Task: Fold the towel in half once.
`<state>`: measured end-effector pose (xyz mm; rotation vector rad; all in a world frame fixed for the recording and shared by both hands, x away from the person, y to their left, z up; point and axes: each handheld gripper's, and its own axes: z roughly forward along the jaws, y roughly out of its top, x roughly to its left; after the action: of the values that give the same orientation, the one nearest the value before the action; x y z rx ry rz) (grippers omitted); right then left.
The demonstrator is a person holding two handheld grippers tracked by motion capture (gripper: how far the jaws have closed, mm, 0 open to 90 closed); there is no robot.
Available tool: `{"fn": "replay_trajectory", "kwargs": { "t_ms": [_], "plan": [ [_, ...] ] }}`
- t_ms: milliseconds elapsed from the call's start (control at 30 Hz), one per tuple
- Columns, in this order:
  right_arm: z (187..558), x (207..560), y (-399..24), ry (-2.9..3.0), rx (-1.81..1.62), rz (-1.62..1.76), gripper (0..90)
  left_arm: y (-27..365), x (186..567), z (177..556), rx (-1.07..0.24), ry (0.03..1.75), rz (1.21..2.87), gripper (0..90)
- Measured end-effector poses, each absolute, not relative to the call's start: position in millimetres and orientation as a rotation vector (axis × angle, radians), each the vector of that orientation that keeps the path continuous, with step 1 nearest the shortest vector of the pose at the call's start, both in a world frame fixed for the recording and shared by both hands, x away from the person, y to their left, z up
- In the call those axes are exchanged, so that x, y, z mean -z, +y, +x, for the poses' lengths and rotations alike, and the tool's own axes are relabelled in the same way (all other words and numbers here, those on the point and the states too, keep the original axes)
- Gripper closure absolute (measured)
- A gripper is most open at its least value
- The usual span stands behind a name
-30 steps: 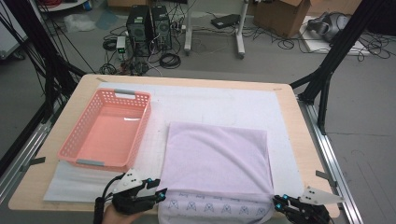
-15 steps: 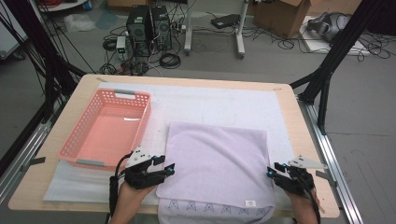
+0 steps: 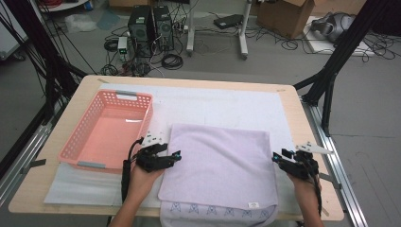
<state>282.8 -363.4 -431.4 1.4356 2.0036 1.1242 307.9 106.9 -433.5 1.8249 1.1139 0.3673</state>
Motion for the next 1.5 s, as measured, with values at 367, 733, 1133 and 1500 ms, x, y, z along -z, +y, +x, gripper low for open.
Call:
{"fn": "replay_trajectory", "kwargs": {
  "t_ms": [367, 733, 1133, 1500],
  "plan": [
    [332.6, 445.3, -353.6, 2.044, -0.948, 1.463, 81.3, 96.3, 444.0, 344.9, -0.429, 1.207, 1.861, 34.6],
    [325.4, 447.5, -351.0, 2.088, -1.049, 1.523, 55.3, 91.0, 450.5, 352.3, -0.458, 1.232, 1.907, 35.1],
    [320.5, 447.6, -339.7, 2.112, -1.041, 1.465, 85.9, 84.9, 446.9, 348.3, -0.409, 1.268, 1.887, 84.3],
    [363.4, 422.7, -342.7, 2.008, -1.139, 1.458, 86.2, 93.8, 412.7, 386.8, -0.484, 1.315, 1.701, 84.6]
  ]
}}
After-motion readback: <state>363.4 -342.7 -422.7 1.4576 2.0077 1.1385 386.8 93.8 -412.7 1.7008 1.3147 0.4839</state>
